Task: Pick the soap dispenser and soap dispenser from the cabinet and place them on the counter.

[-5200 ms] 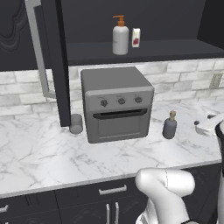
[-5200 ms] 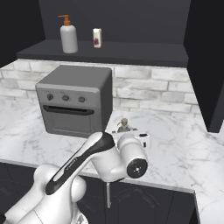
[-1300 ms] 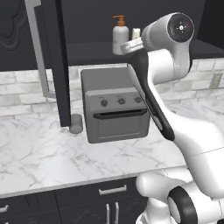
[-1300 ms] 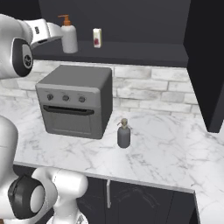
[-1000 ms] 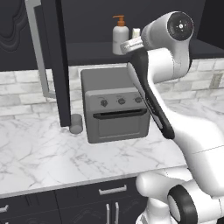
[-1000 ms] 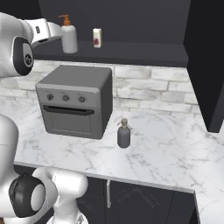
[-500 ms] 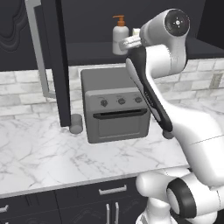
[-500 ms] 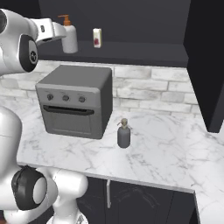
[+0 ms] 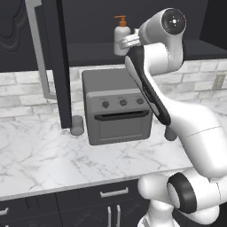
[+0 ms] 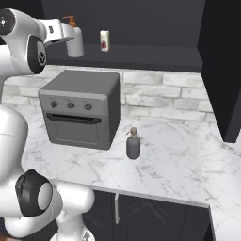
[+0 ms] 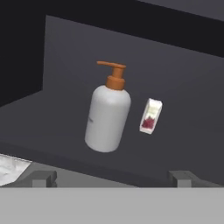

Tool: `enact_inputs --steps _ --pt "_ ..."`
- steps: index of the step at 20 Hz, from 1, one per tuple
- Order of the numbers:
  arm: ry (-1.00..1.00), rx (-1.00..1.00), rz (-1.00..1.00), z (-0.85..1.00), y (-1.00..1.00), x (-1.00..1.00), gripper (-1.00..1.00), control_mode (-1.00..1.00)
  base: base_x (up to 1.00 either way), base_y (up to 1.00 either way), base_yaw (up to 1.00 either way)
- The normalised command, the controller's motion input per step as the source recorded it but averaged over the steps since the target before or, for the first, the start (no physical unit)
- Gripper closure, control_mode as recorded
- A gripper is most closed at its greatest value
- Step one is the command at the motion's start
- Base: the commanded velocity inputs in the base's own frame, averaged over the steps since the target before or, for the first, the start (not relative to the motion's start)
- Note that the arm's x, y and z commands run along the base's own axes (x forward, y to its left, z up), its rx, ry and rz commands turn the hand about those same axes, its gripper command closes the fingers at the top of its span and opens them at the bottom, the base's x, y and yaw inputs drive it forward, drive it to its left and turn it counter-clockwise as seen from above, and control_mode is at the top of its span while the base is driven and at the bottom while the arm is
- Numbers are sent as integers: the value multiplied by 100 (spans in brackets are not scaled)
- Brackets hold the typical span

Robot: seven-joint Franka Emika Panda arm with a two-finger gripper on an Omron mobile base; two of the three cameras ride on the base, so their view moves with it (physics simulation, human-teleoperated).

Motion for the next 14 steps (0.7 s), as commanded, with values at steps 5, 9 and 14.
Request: enact_inputs --steps 5,9,14 --pt "0 0 -1 -1 0 26 -100 -100 0 0 0" --pt "2 2 0 -4 0 28 -100 -100 0 0 0" --pt "2 3 0 -4 0 29 -100 -100 0 0 0"
